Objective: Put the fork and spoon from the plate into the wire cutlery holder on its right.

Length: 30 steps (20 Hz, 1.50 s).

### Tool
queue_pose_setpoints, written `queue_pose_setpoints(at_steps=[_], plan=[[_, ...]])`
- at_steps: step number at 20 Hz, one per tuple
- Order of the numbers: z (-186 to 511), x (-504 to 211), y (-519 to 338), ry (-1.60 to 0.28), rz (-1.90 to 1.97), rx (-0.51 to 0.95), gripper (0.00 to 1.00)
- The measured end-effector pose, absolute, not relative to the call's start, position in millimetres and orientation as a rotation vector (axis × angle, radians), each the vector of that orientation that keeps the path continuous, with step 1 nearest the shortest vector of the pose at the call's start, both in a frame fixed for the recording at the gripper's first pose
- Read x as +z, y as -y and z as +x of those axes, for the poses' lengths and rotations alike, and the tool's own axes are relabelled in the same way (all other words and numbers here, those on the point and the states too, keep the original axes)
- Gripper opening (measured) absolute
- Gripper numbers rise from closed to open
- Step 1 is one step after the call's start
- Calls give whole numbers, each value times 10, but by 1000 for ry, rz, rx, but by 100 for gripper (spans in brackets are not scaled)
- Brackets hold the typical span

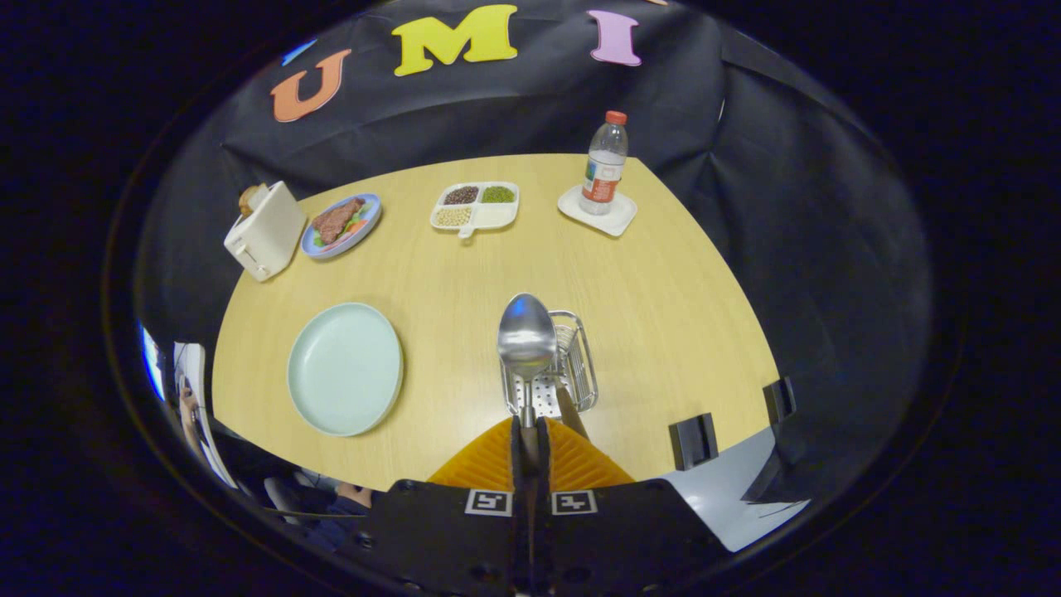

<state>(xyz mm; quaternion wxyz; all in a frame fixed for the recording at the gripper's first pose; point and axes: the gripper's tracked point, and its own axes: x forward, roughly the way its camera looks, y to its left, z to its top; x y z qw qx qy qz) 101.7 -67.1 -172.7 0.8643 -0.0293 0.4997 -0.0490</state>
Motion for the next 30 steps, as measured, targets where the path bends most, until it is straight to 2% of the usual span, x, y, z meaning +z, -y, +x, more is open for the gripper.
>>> queue_pose_setpoints(at_steps=[8,10,13,15,16,17,20,24,29,30], plan=[[1179,-1733,822,-1001,-89,-145,6],[1159,-1722,815,-1000,-86,-145,12],[1157,-1703,790,-987,-66,-141,15],[1204,-1621,814,-926,-77,-164,21],[1213,-1577,814,-891,-90,-173,28],[1221,-1508,804,-853,-106,-180,28],[1155,-1262,653,-736,-94,-171,38],[988,-919,354,-546,-36,-142,60],[606,-600,82,-343,-122,-108,99],[480,-538,-9,-299,-138,-102,98]])
